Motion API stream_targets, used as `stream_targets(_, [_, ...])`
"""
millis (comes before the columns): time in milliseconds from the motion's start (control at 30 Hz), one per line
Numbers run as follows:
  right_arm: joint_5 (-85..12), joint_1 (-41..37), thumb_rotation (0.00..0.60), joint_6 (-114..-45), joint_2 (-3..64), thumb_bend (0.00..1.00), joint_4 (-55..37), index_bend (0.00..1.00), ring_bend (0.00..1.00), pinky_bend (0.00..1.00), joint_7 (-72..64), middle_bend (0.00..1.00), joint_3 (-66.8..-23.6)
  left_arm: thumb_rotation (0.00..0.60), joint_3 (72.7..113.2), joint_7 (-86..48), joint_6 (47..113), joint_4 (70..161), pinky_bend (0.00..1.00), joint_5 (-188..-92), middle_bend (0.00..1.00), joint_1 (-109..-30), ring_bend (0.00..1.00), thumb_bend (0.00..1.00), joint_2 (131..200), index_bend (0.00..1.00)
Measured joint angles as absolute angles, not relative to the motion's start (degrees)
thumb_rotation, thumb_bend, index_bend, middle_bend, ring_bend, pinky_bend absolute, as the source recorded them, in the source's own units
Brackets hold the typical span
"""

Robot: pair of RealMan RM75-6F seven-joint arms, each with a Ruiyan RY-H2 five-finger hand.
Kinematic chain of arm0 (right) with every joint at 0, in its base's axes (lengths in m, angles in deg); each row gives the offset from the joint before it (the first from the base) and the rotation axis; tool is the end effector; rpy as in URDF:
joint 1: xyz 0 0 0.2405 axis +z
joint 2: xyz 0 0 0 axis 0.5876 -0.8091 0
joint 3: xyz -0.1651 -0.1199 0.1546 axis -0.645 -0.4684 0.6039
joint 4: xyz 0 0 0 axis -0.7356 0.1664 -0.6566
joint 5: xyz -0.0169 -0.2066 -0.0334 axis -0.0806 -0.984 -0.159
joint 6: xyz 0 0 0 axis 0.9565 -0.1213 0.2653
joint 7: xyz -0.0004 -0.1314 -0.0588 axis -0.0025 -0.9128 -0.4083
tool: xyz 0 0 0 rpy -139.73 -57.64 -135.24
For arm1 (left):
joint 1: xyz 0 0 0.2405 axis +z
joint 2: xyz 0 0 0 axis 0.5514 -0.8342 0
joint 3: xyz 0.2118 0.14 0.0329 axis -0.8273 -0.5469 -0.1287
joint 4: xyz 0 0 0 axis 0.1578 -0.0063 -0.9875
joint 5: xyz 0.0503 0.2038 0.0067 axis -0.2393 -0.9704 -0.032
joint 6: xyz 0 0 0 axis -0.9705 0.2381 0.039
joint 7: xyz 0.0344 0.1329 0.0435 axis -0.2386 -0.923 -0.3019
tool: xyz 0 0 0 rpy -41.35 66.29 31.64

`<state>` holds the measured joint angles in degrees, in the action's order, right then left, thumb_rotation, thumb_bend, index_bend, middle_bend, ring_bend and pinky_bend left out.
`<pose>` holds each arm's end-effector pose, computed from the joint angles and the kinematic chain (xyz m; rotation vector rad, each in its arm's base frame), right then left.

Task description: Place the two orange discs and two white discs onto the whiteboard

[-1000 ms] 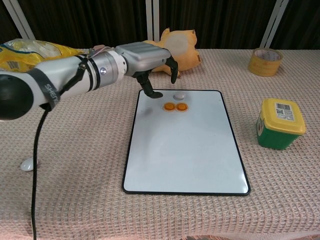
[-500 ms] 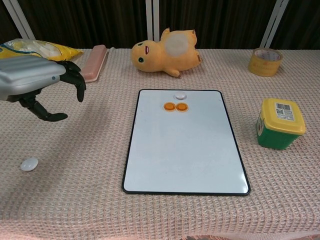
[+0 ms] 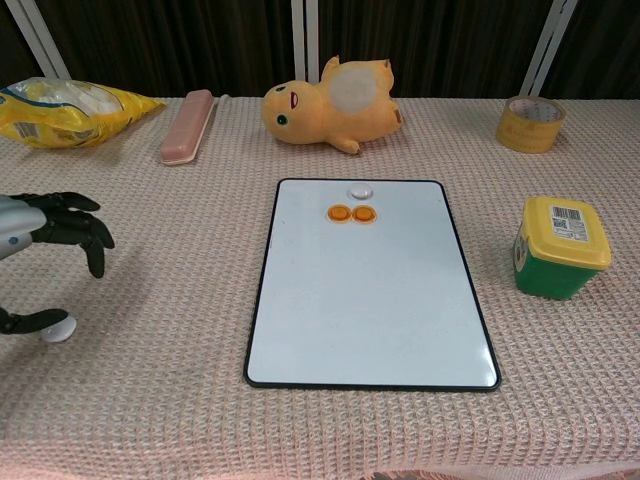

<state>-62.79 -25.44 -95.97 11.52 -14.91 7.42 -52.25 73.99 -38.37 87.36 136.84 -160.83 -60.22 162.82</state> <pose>-0.3304 -0.2188 0.1695 1.4897 -0.8940 0.9577 -0.2301 0.2115 0.0114 -1.9755 -0.8734 -0.8019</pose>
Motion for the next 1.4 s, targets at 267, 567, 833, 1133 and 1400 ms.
stream_targets(267, [-62.7, -25.6, 0.600, -96.0, 11.9, 0.33, -14.9, 0.00, 0.00, 0.00, 7.2, 0.00, -52.5, 0.585, 73.4, -37.7, 86.6, 136.0, 0.15, -162.0, 0.22, -58.0, 0.07, 0.26, 163.0, 0.39])
stream_targets(567, [-62.7, -25.6, 0.600, -96.3, 11.3, 0.33, -15.7, 0.00, 0.00, 0.00, 6.7, 0.00, -52.3, 0.588, 74.8, -37.6, 86.6, 133.0, 0.15, -163.1, 0.22, -56.0, 0.07, 0.26, 165.4, 0.39])
stream_targets(833, [-62.6, -25.6, 0.600, -96.1, 11.6, 0.33, -15.7, 0.00, 0.00, 0.00, 6.4, 0.00, -52.5, 0.587, 76.1, -37.5, 85.4, 131.8, 0.15, -162.1, 0.22, -55.0, 0.07, 0.26, 165.8, 0.41])
stream_targets(1133, [-62.8, -25.5, 0.600, -96.0, 11.8, 0.33, -15.7, 0.00, 0.00, 0.00, 6.1, 0.00, -52.7, 0.589, 76.6, -37.0, 84.5, 131.4, 0.15, -162.8, 0.22, -54.2, 0.07, 0.26, 165.8, 0.41])
stream_targets(1400, [-62.6, -25.7, 0.600, -96.2, 11.7, 0.34, -15.5, 0.00, 0.00, 0.00, 6.2, 0.00, -52.7, 0.589, 77.6, -37.7, 83.5, 130.8, 0.15, -162.4, 0.22, -54.1, 0.07, 0.26, 166.0, 0.43])
